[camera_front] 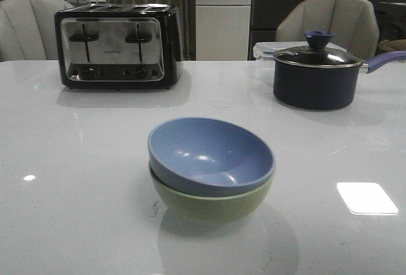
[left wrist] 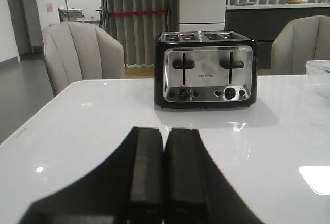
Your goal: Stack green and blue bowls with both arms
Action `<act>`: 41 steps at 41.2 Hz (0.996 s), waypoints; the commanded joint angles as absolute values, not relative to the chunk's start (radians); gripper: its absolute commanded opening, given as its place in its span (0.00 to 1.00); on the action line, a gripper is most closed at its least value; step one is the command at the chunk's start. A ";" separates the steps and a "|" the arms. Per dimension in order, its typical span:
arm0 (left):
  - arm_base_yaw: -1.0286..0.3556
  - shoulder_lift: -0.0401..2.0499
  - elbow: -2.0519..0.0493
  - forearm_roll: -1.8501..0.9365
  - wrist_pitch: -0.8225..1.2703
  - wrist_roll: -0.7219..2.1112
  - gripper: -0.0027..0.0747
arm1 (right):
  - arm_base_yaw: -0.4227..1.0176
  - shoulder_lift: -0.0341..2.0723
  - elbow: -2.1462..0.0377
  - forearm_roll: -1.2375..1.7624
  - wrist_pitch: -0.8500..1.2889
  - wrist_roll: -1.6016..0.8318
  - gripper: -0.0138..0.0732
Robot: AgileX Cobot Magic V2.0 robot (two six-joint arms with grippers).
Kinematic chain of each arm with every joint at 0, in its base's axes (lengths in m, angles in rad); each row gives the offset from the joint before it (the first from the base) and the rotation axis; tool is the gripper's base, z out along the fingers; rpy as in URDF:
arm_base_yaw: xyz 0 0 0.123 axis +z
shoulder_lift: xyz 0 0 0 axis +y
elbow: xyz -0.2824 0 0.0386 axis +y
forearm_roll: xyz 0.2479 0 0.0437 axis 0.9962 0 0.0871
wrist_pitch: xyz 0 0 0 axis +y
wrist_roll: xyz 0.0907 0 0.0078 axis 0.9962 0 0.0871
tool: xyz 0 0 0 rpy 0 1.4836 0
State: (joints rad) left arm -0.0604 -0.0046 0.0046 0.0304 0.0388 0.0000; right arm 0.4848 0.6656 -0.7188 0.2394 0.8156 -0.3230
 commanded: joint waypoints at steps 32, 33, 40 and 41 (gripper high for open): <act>-0.058 -0.024 0.008 -0.109 -0.036 0.121 0.15 | 0.485 0.664 -0.743 0.250 0.753 -0.332 0.22; -0.058 -0.024 0.008 -0.109 -0.036 0.121 0.15 | 0.485 0.664 -0.743 0.250 0.753 -0.332 0.22; -0.058 -0.024 0.008 -0.109 -0.036 0.121 0.15 | 0.485 0.664 -0.743 0.250 0.753 -0.332 0.22; -0.058 -0.024 0.008 -0.109 -0.036 0.121 0.15 | 0.485 0.664 -0.743 0.250 0.753 -0.332 0.22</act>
State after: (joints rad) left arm -0.0604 -0.0046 0.0046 -0.1009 0.0462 0.1230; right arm 0.4848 0.6656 -0.7188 0.2394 0.8156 -0.3230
